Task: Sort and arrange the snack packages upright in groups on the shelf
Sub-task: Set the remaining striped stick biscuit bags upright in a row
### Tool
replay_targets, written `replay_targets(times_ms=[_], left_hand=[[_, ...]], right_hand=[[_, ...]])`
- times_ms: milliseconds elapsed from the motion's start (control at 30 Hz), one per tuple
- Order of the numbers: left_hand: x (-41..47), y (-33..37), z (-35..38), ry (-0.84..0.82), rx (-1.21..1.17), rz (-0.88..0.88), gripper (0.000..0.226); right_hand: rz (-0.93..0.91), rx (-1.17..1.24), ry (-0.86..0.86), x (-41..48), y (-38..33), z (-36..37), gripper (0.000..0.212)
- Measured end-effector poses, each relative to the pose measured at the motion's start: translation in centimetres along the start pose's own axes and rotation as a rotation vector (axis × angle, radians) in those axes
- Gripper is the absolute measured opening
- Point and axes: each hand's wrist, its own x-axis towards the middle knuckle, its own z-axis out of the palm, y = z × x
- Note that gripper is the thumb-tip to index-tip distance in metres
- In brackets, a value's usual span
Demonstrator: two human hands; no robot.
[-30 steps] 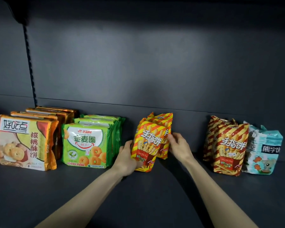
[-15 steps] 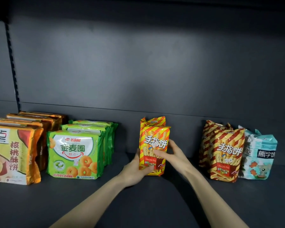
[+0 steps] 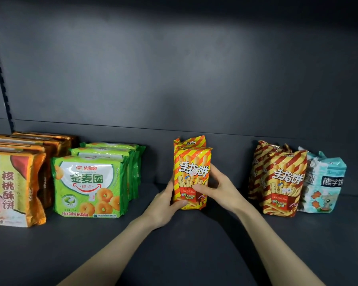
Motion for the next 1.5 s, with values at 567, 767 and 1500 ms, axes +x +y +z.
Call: replay_targets(times_ms=[567, 767, 1500], left_hand=[[-0.1, 0.3, -0.2, 0.053, 0.059, -0.080, 0.060], [0.0, 0.5, -0.5, 0.026, 0.105, -0.133, 0.056], [-7.7, 7.3, -6.3, 0.124, 0.754, 0.039, 0.040]], right_hand=[[0.013, -0.107, 0.053, 0.0, -0.3, -0.1, 0.075], [0.060, -0.194, 0.071, 0.0, -1.0, -0.5, 0.074], [0.063, -0.761, -0.063, -6.0, -8.2, -0.9, 0.053]])
